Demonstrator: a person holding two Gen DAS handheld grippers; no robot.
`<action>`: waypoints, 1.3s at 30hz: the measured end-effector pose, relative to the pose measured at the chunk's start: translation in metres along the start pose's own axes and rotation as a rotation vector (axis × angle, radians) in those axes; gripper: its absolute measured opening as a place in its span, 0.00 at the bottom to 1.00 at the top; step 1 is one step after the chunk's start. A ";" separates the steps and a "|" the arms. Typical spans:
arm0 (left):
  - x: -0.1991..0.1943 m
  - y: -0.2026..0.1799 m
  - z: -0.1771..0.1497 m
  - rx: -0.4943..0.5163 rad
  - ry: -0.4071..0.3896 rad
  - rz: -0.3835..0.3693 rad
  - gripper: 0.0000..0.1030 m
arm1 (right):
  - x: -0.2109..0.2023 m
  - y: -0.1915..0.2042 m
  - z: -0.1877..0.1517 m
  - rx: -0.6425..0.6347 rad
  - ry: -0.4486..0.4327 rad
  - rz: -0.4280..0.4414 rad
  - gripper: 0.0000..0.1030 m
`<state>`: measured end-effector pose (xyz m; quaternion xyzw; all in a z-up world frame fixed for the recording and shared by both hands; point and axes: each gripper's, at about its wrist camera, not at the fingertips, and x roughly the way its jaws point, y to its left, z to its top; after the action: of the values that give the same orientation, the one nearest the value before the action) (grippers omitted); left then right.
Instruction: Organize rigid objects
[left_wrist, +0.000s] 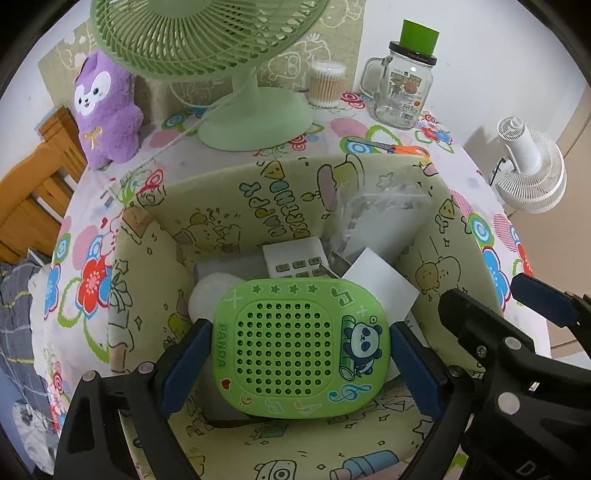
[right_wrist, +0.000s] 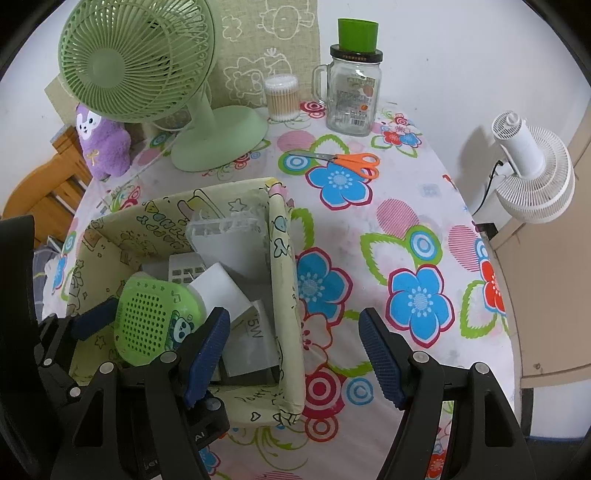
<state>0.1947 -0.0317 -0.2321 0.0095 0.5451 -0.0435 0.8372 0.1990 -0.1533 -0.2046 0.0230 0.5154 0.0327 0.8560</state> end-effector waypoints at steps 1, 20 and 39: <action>0.001 0.000 0.000 -0.003 0.014 0.006 0.94 | 0.000 0.000 0.000 -0.002 0.001 -0.001 0.73; -0.028 -0.003 -0.015 -0.010 -0.008 0.056 1.00 | -0.020 0.001 -0.010 -0.048 -0.037 0.028 0.79; -0.094 -0.010 -0.048 -0.098 -0.105 0.121 1.00 | -0.077 -0.004 -0.030 -0.150 -0.153 0.112 0.90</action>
<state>0.1125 -0.0329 -0.1650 -0.0010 0.5003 0.0337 0.8652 0.1363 -0.1628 -0.1507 -0.0100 0.4428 0.1172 0.8889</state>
